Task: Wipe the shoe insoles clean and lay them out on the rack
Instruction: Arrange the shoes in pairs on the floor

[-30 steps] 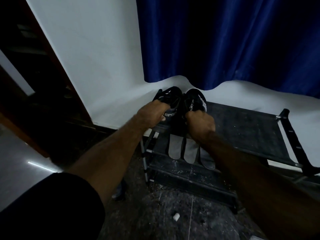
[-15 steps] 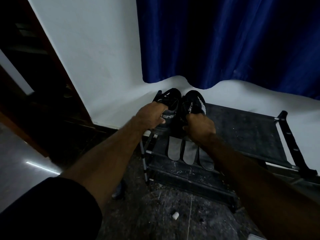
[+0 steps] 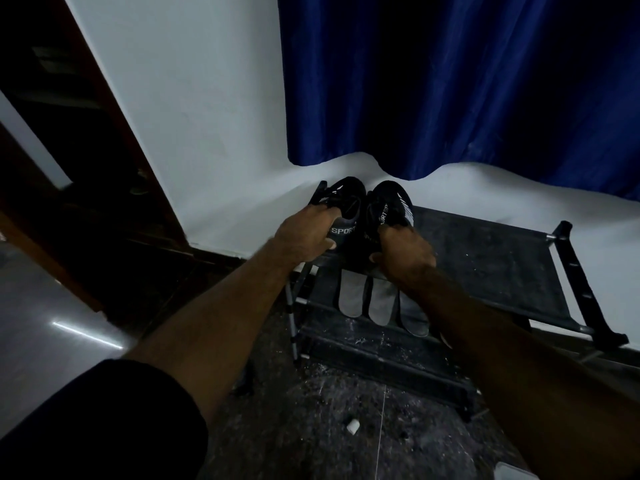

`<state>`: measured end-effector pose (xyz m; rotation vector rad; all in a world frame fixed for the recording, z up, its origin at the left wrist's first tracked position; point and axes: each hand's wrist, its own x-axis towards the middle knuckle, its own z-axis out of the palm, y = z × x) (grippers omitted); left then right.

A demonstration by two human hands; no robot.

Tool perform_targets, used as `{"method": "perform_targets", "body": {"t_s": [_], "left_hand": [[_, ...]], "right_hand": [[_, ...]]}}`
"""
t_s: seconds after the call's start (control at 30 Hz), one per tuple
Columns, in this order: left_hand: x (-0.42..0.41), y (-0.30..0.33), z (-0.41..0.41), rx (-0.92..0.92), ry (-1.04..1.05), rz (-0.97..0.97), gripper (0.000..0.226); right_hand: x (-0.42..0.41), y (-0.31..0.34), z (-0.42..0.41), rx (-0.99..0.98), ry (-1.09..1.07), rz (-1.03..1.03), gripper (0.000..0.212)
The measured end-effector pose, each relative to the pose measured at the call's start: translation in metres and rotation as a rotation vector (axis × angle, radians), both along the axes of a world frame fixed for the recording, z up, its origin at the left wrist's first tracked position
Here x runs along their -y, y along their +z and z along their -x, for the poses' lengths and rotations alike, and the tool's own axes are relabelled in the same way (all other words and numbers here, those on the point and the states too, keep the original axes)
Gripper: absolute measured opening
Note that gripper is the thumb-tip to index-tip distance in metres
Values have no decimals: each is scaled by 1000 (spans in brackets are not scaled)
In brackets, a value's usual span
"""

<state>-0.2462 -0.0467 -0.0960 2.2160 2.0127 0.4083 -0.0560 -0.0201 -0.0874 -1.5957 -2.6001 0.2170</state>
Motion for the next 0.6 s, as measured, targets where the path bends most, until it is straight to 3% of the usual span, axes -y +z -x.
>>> {"method": "perform_targets", "body": {"t_s": [0.13, 0.27, 0.47, 0.6], "left_hand": [[18, -1, 4, 88, 106, -119, 62], [55, -11, 31, 108, 260, -242, 66], [115, -37, 82, 111, 423, -258, 60], [171, -75, 122, 106, 568, -198, 52]], "right_hand": [[9, 5, 5, 8, 16, -219, 46], [21, 5, 20, -22, 157, -482, 36], [55, -19, 76, -80, 403, -560, 21], [92, -64, 127, -87, 539, -426, 21]]}}
